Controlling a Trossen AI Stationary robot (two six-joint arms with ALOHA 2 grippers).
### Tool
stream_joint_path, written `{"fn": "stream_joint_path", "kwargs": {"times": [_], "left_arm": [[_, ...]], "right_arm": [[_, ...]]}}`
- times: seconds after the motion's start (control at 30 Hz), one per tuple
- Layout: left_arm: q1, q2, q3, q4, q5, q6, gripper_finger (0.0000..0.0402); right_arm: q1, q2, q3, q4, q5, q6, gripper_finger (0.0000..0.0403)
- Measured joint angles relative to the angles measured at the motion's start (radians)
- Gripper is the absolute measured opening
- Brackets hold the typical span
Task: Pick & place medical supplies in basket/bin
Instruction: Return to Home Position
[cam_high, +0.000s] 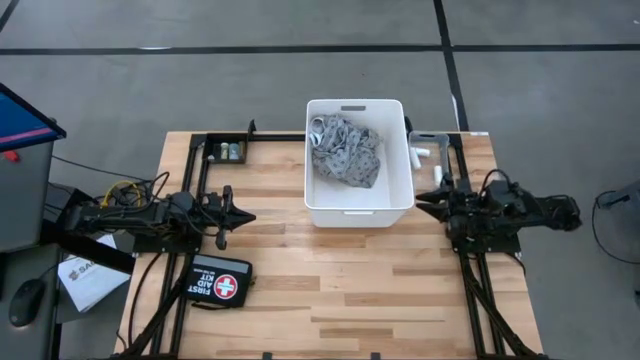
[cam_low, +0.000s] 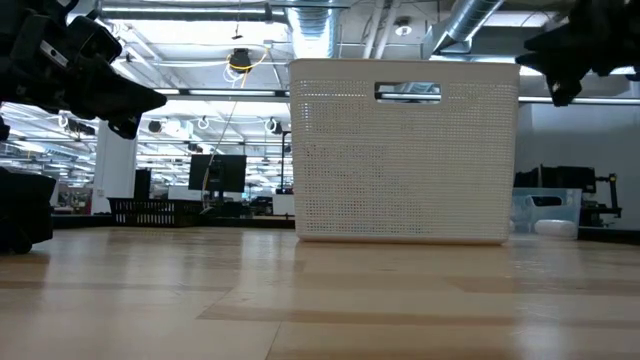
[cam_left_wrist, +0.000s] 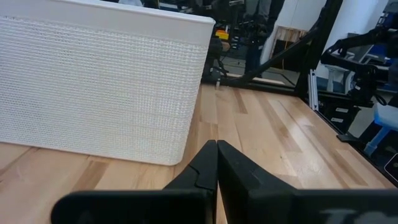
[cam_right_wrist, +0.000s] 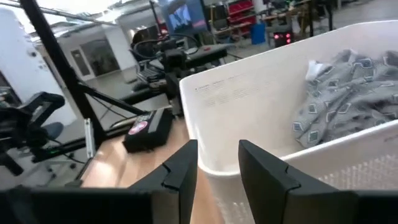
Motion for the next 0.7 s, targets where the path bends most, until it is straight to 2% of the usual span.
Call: {"fn": "stream_joint_path", "kwargs": {"times": [0.7], "left_arm": [[0.0,0.001,0.0,0.0,0.0,0.0,0.0001]], "right_arm": [[-0.008,-0.001,-0.192,0.263,-0.014,0.005,0.0114]]}}
